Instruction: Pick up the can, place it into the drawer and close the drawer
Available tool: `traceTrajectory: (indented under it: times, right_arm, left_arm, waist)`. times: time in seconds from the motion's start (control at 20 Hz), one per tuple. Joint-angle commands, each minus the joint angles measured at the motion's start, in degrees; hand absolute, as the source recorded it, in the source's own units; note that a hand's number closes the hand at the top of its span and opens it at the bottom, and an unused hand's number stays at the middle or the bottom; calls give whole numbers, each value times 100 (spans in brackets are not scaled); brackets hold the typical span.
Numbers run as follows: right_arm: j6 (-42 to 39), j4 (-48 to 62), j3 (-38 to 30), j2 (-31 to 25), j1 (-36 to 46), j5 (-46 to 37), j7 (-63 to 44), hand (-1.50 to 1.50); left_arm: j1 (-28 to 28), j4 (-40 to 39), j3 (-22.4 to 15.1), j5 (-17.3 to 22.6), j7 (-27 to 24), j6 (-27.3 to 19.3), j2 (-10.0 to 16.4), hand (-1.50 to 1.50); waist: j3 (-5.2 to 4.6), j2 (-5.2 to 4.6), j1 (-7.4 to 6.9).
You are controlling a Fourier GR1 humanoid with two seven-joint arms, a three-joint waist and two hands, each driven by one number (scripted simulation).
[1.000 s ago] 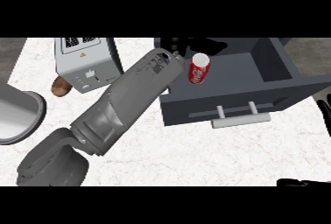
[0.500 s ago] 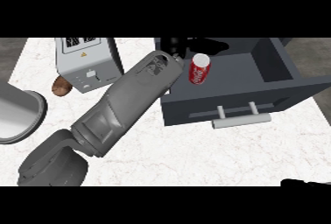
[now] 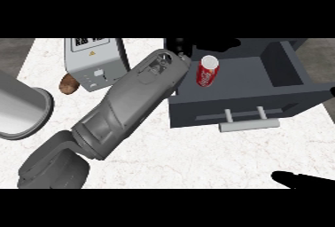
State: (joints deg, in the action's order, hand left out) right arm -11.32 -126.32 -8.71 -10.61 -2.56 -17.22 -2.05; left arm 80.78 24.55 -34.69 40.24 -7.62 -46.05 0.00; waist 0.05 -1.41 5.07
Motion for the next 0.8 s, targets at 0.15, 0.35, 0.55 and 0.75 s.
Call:
traceTrajectory:
  times: [0.15,0.35,0.55,0.75]
  right_arm:
    - [221,510,533,-388,329,-1678,233,-150]
    - [499,923,989,-399,526,-2684,167,-150]
    - [715,1696,1297,-423,765,-3367,259,-150]
    - [1116,2398,1653,-312,861,-4196,200,-150]
  left_arm:
    - [272,-75,-2,43,-27,-73,0,-150]
    - [194,-13,-31,59,64,-138,0,-150]
    - [339,92,99,36,230,-85,0,-150]
    - [153,182,101,-158,236,-119,80,-150]
  waist:
    - [0,41,-263]
    - [-2,68,-374]
    - [-2,99,-460]
    - [-4,128,-562]
